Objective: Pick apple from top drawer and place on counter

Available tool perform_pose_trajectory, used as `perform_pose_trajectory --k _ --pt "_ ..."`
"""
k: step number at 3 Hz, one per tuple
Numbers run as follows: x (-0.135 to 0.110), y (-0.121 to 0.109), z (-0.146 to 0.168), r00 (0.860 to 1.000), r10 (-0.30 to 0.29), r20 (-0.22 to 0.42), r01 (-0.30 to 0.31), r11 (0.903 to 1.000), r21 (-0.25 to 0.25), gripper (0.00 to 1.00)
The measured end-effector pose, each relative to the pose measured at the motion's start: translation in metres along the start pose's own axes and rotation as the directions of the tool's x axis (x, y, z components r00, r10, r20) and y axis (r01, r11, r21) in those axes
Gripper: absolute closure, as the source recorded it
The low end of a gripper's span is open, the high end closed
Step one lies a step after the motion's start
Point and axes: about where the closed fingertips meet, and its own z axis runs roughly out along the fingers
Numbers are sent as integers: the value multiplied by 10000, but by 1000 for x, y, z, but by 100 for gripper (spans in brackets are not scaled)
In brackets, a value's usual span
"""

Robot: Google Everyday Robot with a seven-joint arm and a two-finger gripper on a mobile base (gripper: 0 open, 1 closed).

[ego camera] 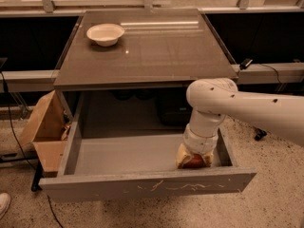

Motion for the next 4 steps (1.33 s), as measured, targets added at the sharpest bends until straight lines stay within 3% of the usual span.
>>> perform_pose_trajectory --k 1,2,3,4 --pt "2 -2 -17 9957 -387 846 426 9981 -446 100" --pt "3 -3 -43 9734 -1037 2044 1269 9865 -1039 100" --pt "-1 -1 -67 9359 -1830 3010 2307 9641 -1311 100" --pt "0 -2 -67 9269 -2141 3081 2624 9569 -1242 100"
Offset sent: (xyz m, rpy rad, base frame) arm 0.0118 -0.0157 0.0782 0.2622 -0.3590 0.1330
